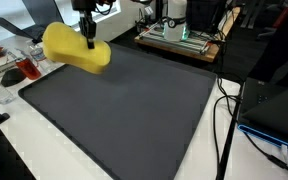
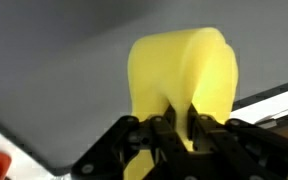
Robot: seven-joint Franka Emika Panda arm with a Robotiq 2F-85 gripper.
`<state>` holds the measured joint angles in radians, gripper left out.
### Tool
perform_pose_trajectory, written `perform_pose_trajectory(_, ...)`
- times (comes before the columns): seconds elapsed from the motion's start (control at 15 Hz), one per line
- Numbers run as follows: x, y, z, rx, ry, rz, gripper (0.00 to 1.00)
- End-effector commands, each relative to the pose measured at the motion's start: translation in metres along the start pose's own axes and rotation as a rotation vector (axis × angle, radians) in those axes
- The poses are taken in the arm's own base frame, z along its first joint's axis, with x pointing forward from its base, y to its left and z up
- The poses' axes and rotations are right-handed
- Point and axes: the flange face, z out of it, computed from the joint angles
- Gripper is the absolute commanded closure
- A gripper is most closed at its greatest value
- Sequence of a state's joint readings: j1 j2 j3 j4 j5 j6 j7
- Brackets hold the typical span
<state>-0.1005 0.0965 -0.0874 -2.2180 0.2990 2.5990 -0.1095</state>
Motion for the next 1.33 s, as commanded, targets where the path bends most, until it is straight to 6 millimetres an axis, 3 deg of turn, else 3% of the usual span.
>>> perform_pose_trajectory(0.0, -0.025, -0.013, -0.082, -0.067, 0.130, -0.147, 0.98)
perform_pose_trajectory(0.33, -0.020, -0.051, -0.196, -0.113, 0.347, -0.344, 0.98)
perform_pose_trajectory(0.53, -0.016, -0.083, -0.244, -0.111, 0.484, -0.441, 0.98)
perform_pose_trajectory(0.93, -0.009, -0.132, -0.295, -0.085, 0.693, -0.547, 0.98)
perform_pose_trajectory(1.27, -0.007, -0.134, -0.326, -0.080, 0.776, -0.537, 0.98)
